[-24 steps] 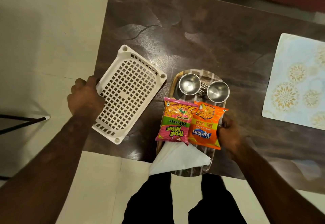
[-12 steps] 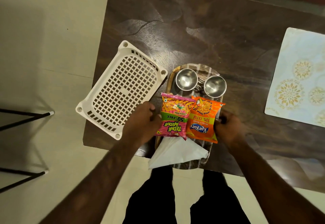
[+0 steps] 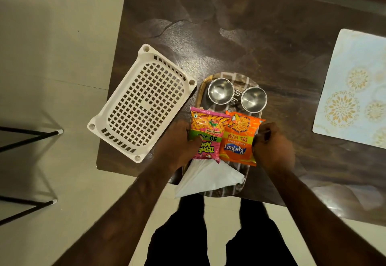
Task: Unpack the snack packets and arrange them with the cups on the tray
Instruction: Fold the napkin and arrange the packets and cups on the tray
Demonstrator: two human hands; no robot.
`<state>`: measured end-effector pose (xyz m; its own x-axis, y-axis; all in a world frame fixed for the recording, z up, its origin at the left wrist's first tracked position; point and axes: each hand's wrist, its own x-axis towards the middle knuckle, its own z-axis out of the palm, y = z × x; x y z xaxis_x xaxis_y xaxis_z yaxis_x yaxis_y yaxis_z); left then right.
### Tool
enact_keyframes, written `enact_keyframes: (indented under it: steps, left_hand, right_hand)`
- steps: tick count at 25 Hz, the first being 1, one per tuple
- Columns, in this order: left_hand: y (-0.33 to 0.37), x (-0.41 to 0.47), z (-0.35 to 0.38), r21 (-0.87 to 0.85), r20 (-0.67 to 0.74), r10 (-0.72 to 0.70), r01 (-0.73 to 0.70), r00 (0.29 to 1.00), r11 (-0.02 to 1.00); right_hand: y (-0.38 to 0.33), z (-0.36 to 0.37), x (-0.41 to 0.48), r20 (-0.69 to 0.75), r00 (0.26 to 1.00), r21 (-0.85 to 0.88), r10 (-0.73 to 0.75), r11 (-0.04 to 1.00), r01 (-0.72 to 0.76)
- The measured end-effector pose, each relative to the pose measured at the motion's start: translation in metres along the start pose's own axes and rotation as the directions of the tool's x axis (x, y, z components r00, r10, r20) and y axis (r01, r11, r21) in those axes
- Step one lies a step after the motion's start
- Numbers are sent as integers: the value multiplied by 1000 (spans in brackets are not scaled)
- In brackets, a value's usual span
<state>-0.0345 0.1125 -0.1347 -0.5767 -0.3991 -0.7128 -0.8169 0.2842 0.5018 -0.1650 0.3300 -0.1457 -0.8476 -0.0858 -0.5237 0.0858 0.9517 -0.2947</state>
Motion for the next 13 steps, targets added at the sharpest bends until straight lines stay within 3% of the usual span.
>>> enact_keyframes:
  steps: [2,7,10,13]
  left_hand:
    - [2,0,1,-36,8,-12,12,1000,999]
    - [7,1,3,-37,27,-15,16,1000,999]
    - [13,1,-2,3,-107,16,-16,994,1000]
    - [28,6,-11,147,-266,227,-194,937,970]
  right_hand:
    - [-1,1,0,-6,1000,68,-6,998,7]
    - [-5,6,-3,161,987,255,24,965,-65]
    - [-5,5,-5,38,996,243,84,966,-91]
    - [-14,-7,3,-87,996,321,31,947,-2]
